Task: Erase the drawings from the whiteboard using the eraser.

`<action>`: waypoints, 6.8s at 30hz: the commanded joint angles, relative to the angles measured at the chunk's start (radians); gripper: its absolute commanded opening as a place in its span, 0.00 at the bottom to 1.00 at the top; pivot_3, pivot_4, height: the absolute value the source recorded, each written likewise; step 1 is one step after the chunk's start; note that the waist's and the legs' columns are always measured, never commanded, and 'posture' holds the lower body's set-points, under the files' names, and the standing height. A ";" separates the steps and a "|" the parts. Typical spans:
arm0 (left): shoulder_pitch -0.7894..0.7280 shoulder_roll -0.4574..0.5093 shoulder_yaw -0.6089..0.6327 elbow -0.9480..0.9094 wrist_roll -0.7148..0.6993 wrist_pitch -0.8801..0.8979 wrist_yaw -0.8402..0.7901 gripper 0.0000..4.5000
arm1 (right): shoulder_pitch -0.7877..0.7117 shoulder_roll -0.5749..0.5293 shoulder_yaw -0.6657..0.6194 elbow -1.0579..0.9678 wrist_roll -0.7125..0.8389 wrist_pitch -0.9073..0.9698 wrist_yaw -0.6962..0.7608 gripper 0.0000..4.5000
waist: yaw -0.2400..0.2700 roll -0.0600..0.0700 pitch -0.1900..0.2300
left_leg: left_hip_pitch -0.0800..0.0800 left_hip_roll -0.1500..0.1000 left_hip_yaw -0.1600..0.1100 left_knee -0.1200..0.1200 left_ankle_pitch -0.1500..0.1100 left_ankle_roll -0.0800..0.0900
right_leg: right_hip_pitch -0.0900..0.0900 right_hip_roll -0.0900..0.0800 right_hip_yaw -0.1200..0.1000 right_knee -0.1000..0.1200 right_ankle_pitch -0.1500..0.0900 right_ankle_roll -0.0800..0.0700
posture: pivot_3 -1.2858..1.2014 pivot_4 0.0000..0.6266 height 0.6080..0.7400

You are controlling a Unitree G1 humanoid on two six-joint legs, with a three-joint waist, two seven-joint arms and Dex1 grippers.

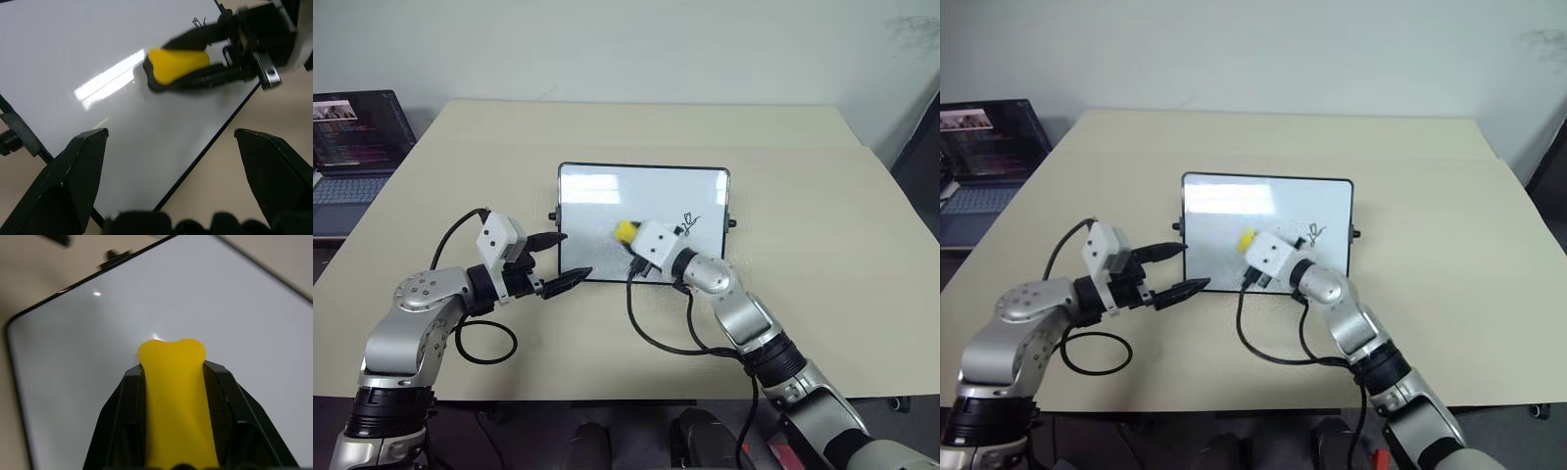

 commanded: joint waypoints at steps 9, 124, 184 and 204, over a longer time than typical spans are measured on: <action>-0.013 -0.004 0.005 -0.061 -0.023 0.016 0.020 1.00 | 0.003 0.000 -0.041 0.066 -0.041 0.054 -0.068 0.29 | -0.001 0.000 0.000 | 0.001 0.001 0.000 -0.002 0.000 0.000 | 0.000 -0.002 0.001 -0.001 -0.001 -0.001 | 0.52 0.24 1.00; -0.181 -0.062 -0.141 -0.072 -0.021 0.076 -0.038 1.00 | 0.260 -0.097 -0.073 -0.181 0.040 0.198 -0.015 0.29 | 0.002 -0.002 0.000 | 0.001 0.000 -0.002 -0.002 0.001 -0.003 | 0.001 0.001 0.001 0.000 -0.002 -0.001 | 0.52 0.24 1.00; -0.167 -0.037 -0.145 0.030 0.004 0.008 -0.089 1.00 | 0.167 0.018 -0.177 -0.234 0.026 0.344 -0.229 0.29 | -0.005 -0.007 0.008 | -0.009 0.000 -0.003 -0.004 0.004 -0.008 | -0.006 -0.002 -0.001 -0.005 -0.001 -0.001 | 0.52 0.24 1.00; -0.159 -0.040 -0.139 0.019 0.002 0.016 -0.092 1.00 | 0.313 -0.014 0.002 -0.387 0.040 0.537 -0.052 0.29 | -0.025 -0.015 0.002 | 0.020 0.000 -0.003 -0.003 0.006 -0.010 | 0.019 0.003 0.004 -0.002 -0.002 0.006 | 0.52 0.24 1.00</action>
